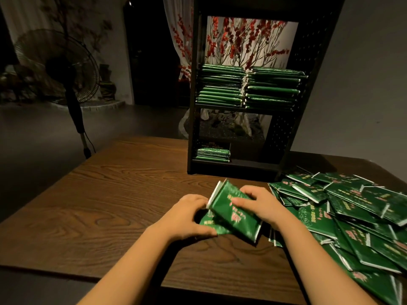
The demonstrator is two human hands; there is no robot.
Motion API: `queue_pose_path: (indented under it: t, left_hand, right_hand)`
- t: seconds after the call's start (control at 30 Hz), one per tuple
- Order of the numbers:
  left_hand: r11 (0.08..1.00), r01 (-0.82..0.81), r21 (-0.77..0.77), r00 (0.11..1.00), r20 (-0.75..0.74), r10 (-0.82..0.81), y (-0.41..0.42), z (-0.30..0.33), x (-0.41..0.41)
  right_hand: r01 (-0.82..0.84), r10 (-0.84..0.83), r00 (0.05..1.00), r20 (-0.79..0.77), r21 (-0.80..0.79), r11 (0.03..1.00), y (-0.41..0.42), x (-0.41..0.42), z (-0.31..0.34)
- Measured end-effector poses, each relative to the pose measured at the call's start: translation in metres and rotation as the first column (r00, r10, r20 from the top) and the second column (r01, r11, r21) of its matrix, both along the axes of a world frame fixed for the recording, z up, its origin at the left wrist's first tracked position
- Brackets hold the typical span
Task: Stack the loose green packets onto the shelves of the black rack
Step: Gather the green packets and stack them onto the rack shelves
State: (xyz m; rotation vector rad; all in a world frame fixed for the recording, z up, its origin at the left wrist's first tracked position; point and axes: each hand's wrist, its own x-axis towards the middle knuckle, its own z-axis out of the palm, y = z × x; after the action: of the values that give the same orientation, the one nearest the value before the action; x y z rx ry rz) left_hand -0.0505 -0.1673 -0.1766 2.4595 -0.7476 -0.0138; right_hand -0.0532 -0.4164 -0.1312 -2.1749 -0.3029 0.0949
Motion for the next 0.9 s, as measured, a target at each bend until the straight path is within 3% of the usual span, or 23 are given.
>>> queue_pose_path:
  t: [0.13, 0.27, 0.43, 0.67, 0.8, 0.9]
  left_hand:
    - [0.956, -0.269, 0.115, 0.954, 0.169, 0.248, -0.005, -0.009, 0.012]
    - [0.9, -0.428, 0.081, 0.899, 0.135, 0.416, -0.003, -0.013, 0.009]
    - [0.929, -0.358, -0.089, 0.913, 0.174, 0.368, -0.002, -0.017, 0.011]
    - [0.906, -0.255, -0.338, 0.967, -0.063, 0.249, -0.002, -0.004, -0.008]
    - [0.901, -0.216, -0.376, 0.975, -0.132, 0.179, -0.003, 0.001, -0.014]
    - [0.838, -0.242, -0.489, 0.967, -0.196, 0.165, -0.003, 0.0, -0.01]
  right_hand:
    - [-0.2, 0.197, 0.98, -0.037, -0.279, 0.939, 0.008, 0.003, -0.006]
    - [-0.22, 0.223, 0.974, -0.039, -0.4, 0.89, 0.012, 0.004, -0.004]
    - [-0.261, 0.274, 0.961, -0.031, -0.42, 0.869, 0.016, 0.008, -0.01]
    - [-0.148, 0.2, 0.975, 0.1, -0.381, 0.913, 0.025, 0.006, -0.004]
    - [-0.098, 0.179, 0.949, 0.259, -0.298, 0.949, 0.03, 0.002, -0.006]
    - [-0.056, 0.165, 0.906, 0.391, -0.276, 0.96, 0.033, -0.001, -0.007]
